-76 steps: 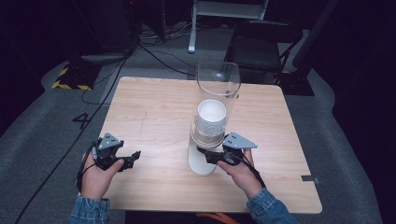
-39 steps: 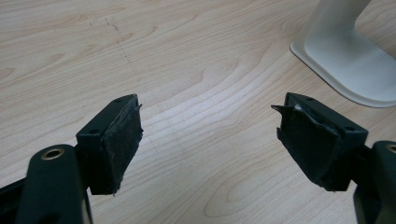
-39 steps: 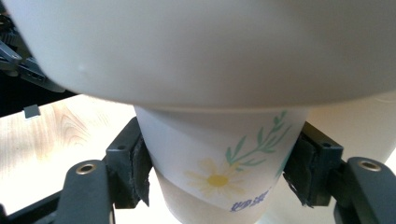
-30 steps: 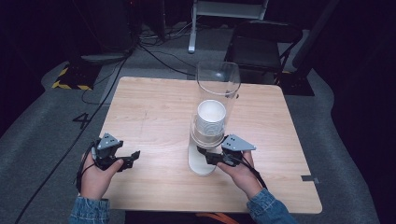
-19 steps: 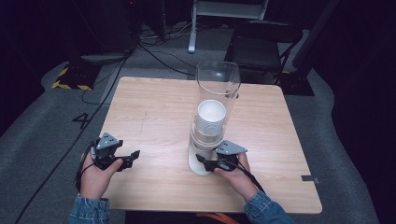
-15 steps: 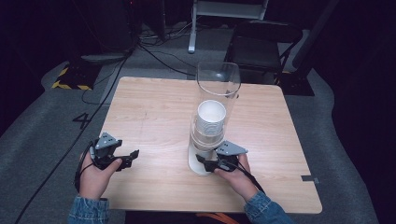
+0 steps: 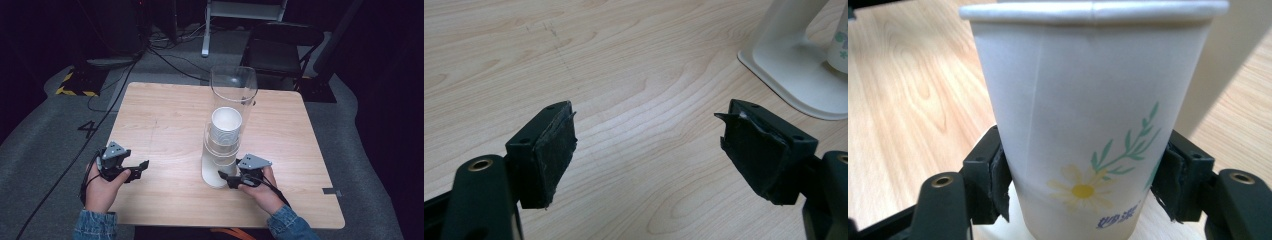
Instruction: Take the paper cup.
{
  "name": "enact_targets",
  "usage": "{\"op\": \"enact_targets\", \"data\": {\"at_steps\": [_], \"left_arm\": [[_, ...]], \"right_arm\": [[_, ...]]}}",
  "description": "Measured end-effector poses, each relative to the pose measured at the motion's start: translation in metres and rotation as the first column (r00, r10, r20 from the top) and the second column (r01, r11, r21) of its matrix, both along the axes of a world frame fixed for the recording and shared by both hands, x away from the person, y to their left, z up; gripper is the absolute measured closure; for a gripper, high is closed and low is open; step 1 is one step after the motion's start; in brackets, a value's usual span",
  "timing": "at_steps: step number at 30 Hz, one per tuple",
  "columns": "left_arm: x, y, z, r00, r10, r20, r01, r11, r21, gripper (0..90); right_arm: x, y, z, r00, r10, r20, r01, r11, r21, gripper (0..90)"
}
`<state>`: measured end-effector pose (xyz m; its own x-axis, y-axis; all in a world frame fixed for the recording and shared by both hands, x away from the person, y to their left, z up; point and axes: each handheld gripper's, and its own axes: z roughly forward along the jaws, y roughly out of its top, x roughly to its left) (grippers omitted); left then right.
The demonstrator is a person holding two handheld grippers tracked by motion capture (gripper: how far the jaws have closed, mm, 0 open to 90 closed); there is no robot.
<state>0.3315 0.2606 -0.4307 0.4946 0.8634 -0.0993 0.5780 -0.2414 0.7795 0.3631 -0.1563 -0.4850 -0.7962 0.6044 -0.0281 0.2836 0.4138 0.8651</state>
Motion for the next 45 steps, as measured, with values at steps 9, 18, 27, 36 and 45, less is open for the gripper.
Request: {"op": "enact_targets", "data": {"at_steps": [9,18,27,36,45], "left_arm": [[0.004,-0.002,-0.001,1.0000,-0.007,-0.002,0.007,1.0000,-0.003,21.3],[0.005,-0.003,-0.002,0.9999,-0.011,-0.009,0.011,0.9999,0.004,21.3],[0.003,-0.001,-0.006,0.9998,0.004,-0.018,-0.004,1.0000,0.006,21.3],[0.003,0.001,-0.011,0.9992,0.015,-0.037,-0.014,0.9998,0.011,21.3],[0.004,0.001,-0.014,0.9989,0.013,-0.045,-0.012,0.9998,0.013,21.4]], "right_arm": [[-0.012,-0.028,0.012,0.9998,0.019,-0.002,-0.019,0.9972,-0.072,33.9],[-0.017,-0.056,0.030,0.9998,0.006,0.021,-0.005,0.9994,-0.033,33.9],[0.002,-0.084,0.034,0.9850,-0.165,0.049,0.161,0.9833,0.085,33.1],[0.033,-0.117,0.026,0.9230,-0.385,0.001,0.381,0.9144,0.137,32.7],[0.055,-0.139,0.013,0.8765,-0.481,-0.012,0.480,0.8727,0.088,32.5]]}}
